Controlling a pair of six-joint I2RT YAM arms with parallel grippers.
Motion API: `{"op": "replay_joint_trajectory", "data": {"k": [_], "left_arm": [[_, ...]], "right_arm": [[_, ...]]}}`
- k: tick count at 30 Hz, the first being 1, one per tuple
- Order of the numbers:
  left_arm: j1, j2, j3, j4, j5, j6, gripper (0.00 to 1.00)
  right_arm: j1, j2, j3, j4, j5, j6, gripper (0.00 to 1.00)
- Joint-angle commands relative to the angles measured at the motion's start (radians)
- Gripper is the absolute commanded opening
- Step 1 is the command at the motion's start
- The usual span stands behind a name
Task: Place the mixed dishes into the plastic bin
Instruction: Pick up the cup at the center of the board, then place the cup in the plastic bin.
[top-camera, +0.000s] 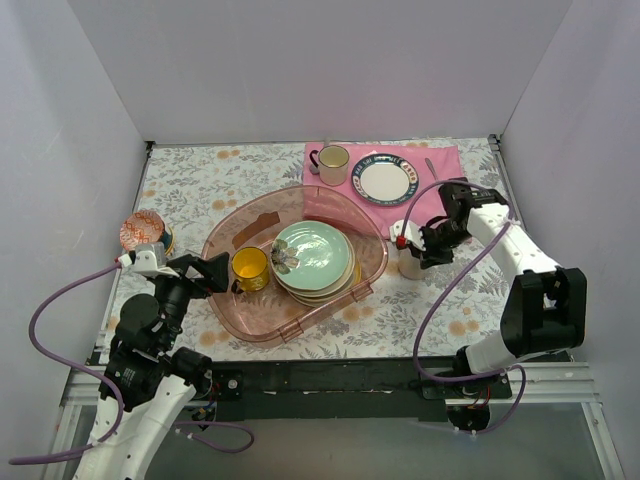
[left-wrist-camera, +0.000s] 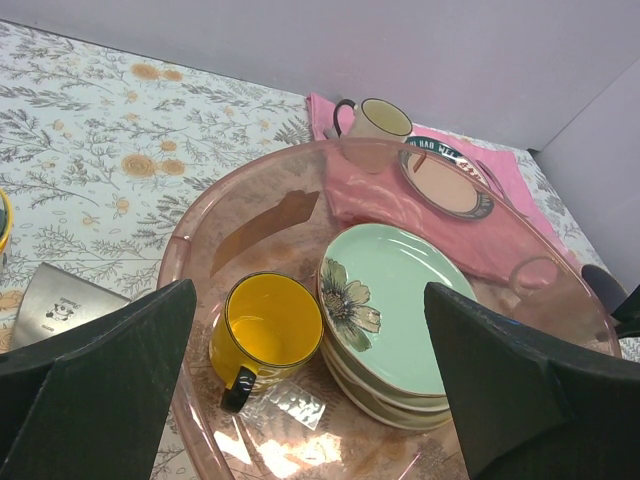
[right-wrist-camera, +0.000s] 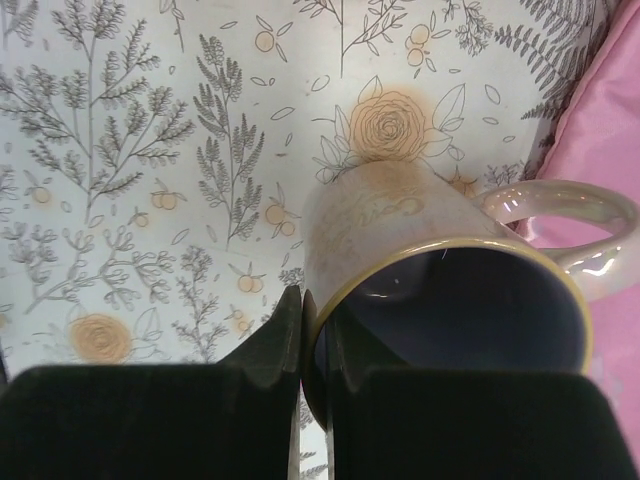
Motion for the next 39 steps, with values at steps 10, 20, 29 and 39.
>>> {"op": "replay_joint_trajectory", "data": {"k": [10, 20, 29, 39], "left_arm": [[0.002, -0.002, -0.008, 0.008, -0.021, 0.011, 0.98], [0.004, -0.002, -0.007, 0.004, -0.042, 0.005, 0.98], [0.004, 0.003, -0.005, 0.002, -0.042, 0.006, 0.98], [0.012, 0.021, -0.003, 0.001, -0.049, 0.005, 0.98]], "right_arm": [[0.007, -0.159, 0.287, -0.050, 0.155, 0.311, 0.01], [0.007, -0.197, 0.512, -0.093, 0.076, 0.332, 0.01], [0.041, -0.135, 0.714, -0.119, -0.186, 0.411, 0.01], [0.166, -0.053, 0.792, -0.102, -0.384, 0.506, 0.01]]}}
